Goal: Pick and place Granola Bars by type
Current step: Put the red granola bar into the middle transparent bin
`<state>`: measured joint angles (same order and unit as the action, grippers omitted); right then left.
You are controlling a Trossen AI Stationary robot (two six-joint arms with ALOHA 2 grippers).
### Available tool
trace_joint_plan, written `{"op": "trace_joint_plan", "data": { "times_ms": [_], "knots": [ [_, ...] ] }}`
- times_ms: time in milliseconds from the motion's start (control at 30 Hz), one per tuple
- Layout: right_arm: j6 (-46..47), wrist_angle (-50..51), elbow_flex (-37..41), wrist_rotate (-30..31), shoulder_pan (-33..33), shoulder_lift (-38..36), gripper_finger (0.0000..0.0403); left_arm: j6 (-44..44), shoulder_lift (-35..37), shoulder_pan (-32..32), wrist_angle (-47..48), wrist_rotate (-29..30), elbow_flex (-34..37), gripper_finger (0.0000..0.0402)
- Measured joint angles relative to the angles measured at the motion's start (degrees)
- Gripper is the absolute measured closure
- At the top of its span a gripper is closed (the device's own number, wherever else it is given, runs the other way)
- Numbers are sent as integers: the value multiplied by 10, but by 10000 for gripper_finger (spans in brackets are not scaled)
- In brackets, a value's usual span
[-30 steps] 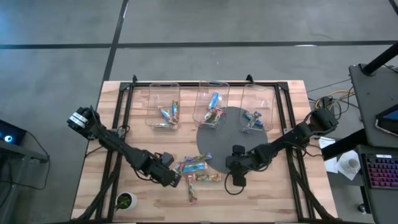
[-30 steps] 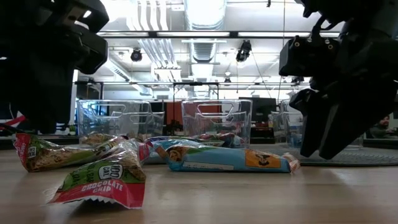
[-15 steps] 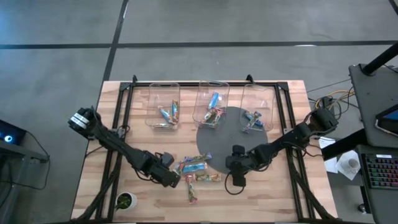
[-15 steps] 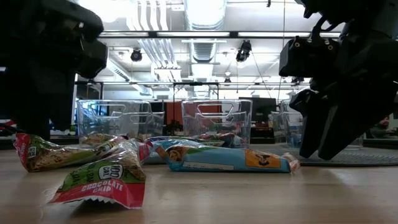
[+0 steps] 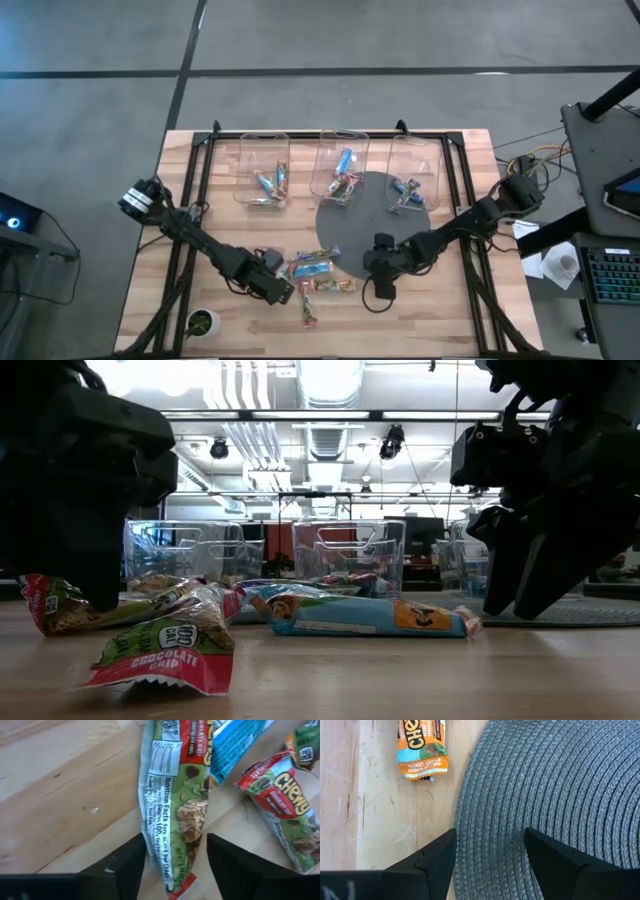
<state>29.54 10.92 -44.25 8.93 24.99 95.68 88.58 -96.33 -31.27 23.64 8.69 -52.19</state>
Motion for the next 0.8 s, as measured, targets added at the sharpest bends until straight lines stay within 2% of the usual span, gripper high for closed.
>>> {"op": "trace_joint_plan", "data": {
  "times_ms": [300, 500, 667, 800],
  "knots": [
    [3, -1, 2, 0, 0, 0, 179, -10, 0, 2, 2, 9, 1, 331],
    [13, -10, 8, 3, 0, -1, 179, -15, 16, 2, 31, 18, 0, 366],
    [37, -14, 20, 11, 0, -10, 179, 13, 76, 8, 115, 88, -9, 367],
    [61, -14, 32, 27, 0, -22, 179, 9, 152, 33, 100, 204, -12, 367]
  ]
}}
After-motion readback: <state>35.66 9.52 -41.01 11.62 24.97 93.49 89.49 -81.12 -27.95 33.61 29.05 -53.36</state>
